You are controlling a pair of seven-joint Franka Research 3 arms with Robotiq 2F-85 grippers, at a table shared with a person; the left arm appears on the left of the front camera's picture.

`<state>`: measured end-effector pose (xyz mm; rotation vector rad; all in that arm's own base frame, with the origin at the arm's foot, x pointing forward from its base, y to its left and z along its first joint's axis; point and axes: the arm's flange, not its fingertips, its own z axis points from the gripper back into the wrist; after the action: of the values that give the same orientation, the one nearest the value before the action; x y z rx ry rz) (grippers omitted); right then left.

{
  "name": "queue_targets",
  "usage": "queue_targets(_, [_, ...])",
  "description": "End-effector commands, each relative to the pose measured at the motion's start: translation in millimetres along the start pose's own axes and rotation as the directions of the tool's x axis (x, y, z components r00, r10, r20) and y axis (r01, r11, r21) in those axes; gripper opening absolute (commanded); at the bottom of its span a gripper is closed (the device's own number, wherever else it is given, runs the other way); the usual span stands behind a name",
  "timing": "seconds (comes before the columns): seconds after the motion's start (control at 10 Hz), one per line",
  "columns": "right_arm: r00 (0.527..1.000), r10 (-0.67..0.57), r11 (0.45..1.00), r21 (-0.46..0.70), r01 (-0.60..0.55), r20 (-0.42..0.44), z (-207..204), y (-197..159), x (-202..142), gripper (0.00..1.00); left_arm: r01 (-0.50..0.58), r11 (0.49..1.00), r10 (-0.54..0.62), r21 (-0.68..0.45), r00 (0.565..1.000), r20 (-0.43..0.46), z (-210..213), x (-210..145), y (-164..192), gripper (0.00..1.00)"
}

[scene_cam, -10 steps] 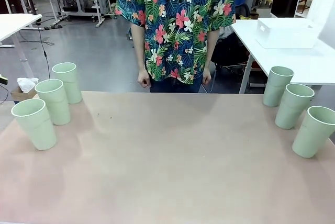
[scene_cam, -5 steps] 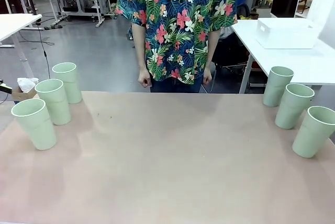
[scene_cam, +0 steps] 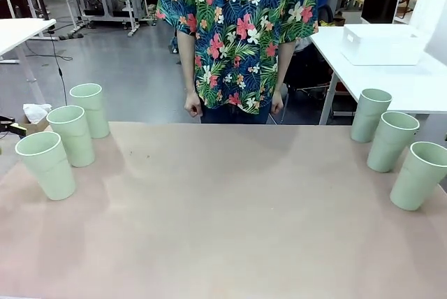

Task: Stack the cups and store them in the basket.
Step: Pick up two Reusable plastic cups , one in each hand.

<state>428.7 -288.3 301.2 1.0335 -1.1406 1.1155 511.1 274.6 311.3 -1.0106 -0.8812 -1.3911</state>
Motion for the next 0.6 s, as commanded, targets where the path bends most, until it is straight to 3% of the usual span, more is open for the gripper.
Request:
queue_targets(0.0, [1.0, 0.003, 1.0, 0.008, -0.003, 0.008, 0, 0, 6, 1.0, 0.009, 1.0, -0.009, 0.008, 1.0, -0.001, 2, 6, -1, 1.0])
queue_targets(0.2, [1.0, 0.001, 1.0, 0.001, -0.001, 0.001, 0, 0, 0, 1.0, 0.002, 1.0, -0.002, 0.001, 1.0, -0.002, 1, 1, 0, 1.0])
queue_targets(0.4, [1.0, -0.009, 1.0, 0.0, 0.009, 0.021, -5, 7, -13, 1.0, -0.001, 0.999, 0.007, -0.045, 0.991, 0.137, -10, -13, 0, 1.0])
queue_targets(0.5, [1.0, -0.014, 1.0, -0.002, 0.014, 0.024, -6, 4, -18, 1.0, 0.016, 0.998, -0.007, -0.053, 0.987, 0.162, -12, -17, -4, 1.0])
